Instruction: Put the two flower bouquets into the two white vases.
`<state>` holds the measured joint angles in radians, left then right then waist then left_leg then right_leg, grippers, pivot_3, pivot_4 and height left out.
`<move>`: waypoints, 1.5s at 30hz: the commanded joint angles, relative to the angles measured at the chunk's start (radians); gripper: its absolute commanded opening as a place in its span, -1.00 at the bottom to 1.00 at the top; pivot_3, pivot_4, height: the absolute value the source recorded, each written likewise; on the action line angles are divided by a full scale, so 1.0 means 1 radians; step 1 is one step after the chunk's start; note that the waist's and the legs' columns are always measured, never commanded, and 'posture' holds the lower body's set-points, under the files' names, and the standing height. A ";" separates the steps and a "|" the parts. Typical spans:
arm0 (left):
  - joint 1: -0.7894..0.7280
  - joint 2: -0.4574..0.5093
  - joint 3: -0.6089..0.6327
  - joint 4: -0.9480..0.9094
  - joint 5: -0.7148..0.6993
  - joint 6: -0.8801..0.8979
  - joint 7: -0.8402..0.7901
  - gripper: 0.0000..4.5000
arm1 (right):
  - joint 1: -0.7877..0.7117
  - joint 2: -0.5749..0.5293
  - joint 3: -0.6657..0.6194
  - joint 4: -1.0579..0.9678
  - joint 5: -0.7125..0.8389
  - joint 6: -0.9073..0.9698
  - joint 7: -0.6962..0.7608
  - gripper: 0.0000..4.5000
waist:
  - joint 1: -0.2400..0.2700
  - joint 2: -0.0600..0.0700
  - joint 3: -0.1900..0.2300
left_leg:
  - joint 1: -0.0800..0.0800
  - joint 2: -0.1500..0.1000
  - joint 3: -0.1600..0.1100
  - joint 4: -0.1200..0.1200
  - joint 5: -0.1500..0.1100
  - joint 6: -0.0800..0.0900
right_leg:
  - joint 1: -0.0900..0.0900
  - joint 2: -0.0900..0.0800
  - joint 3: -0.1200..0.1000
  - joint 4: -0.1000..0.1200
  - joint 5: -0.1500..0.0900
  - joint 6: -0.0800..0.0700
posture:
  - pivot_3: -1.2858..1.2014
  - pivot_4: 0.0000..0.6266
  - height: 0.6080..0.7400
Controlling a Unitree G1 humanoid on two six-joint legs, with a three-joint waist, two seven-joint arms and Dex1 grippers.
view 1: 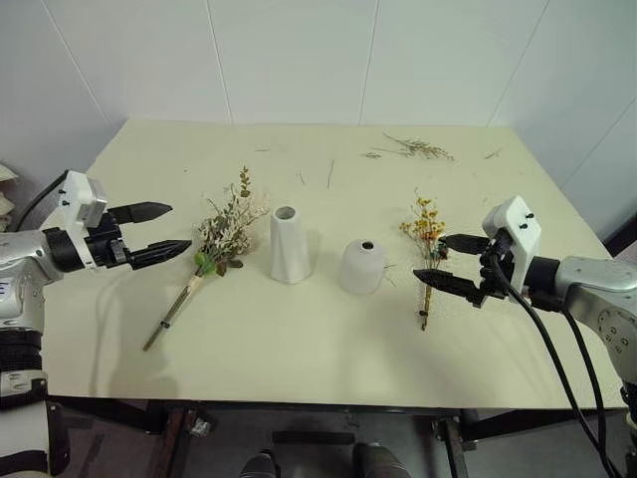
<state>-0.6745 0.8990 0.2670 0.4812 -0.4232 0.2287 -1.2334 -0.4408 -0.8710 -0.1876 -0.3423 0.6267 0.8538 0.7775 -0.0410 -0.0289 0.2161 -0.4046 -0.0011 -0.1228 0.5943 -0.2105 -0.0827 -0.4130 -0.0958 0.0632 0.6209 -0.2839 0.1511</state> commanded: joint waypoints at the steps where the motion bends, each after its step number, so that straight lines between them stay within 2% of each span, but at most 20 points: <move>1: -0.026 -0.002 0.007 -0.013 -0.007 -0.014 0.003 0.99 | -0.008 -0.013 -0.053 -0.031 0.018 -0.003 -0.007 1.00 | 0.002 0.000 0.000 | 0.000 0.000 0.000 0.000 0.000 0.000 | 0.000 0.000 0.000 0.000 0.000 0.000 | 0.03 -0.52 1.00; 11: 0.001 -0.027 0.009 -0.011 -0.002 -0.036 0.036 0.99 | -0.047 -0.018 -0.037 -0.035 0.029 0.021 -0.012 1.00 | 0.007 0.000 0.000 | 0.000 0.000 0.000 0.000 0.000 0.000 | 0.000 0.000 0.000 0.000 0.000 0.000 | 0.03 -0.52 1.00; 17: 0.013 -0.027 0.016 -0.066 0.029 0.032 0.187 0.99 | -0.056 -0.055 -0.016 0.009 0.009 -0.005 0.050 1.00 | 0.012 0.000 0.000 | 0.000 0.000 0.000 0.000 0.000 0.000 | 0.000 0.000 0.000 0.000 0.000 0.000 | 0.03 -0.52 1.00; 22: 0.043 -0.002 0.024 -0.136 0.026 0.160 0.275 0.99 | -0.093 -0.066 0.026 0.053 -0.018 -0.045 0.106 1.00 | 0.007 0.000 0.000 | 0.000 0.000 0.000 0.000 0.000 0.000 | 0.000 0.000 0.000 0.001 0.000 0.000 | 0.03 -0.52 1.00; 26: 0.039 0.022 -0.022 -0.216 0.062 0.316 0.359 0.99 | -0.075 -0.095 0.018 0.104 -0.042 -0.120 0.188 1.00 | 0.010 0.000 0.000 | 0.000 0.000 0.000 0.000 0.000 0.000 | 0.000 0.000 0.000 0.000 0.000 0.000 | 0.03 -0.52 1.00; 30: 0.057 0.037 -0.058 -0.293 0.070 0.458 0.393 0.99 | -0.110 -0.076 -0.027 0.166 0.003 -0.143 0.227 1.00 | 0.011 0.000 0.000 | 0.000 0.000 0.000 0.000 0.000 0.000 | 0.000 0.000 0.000 0.000 0.000 0.000 | 0.03 -0.52 1.00; 37: 0.069 -0.008 -0.112 -0.363 0.065 0.575 0.426 0.99 | -0.128 -0.051 -0.112 0.218 0.059 -0.223 0.284 1.00 | 0.010 0.000 0.000 | 0.000 0.000 0.000 0.000 0.000 0.000 | 0.000 0.000 0.000 0.000 0.000 0.000 | 0.03 -0.52 1.00; 42: 0.061 -0.021 -0.159 -0.368 0.080 0.623 0.432 0.99 | -0.128 -0.072 -0.128 0.222 0.079 -0.208 0.301 1.00 | 0.009 0.000 0.000 | 0.000 0.000 0.000 0.000 0.000 0.000 | 0.000 0.000 0.000 0.000 0.000 0.000 | 0.03 -0.52 1.00; 45: 0.037 -0.031 -0.231 -0.334 0.121 0.645 0.445 0.99 | -0.118 -0.106 -0.148 0.239 0.074 -0.212 0.323 1.00 | 0.011 0.000 0.000 | 0.000 0.000 0.000 0.000 0.000 0.000 | 0.000 0.000 0.000 0.000 0.000 0.000 | 0.03 -0.52 1.00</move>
<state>-0.6181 0.8703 0.0573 0.1383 -0.3274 0.8615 -0.7980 -0.5513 -0.9412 -0.2840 -0.1015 0.6909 0.6547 1.0839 -0.0300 -0.0290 0.2162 -0.4043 -0.0012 -0.1227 0.5947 -0.2107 -0.0830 -0.4127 -0.0958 0.0631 0.6210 -0.2839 0.1512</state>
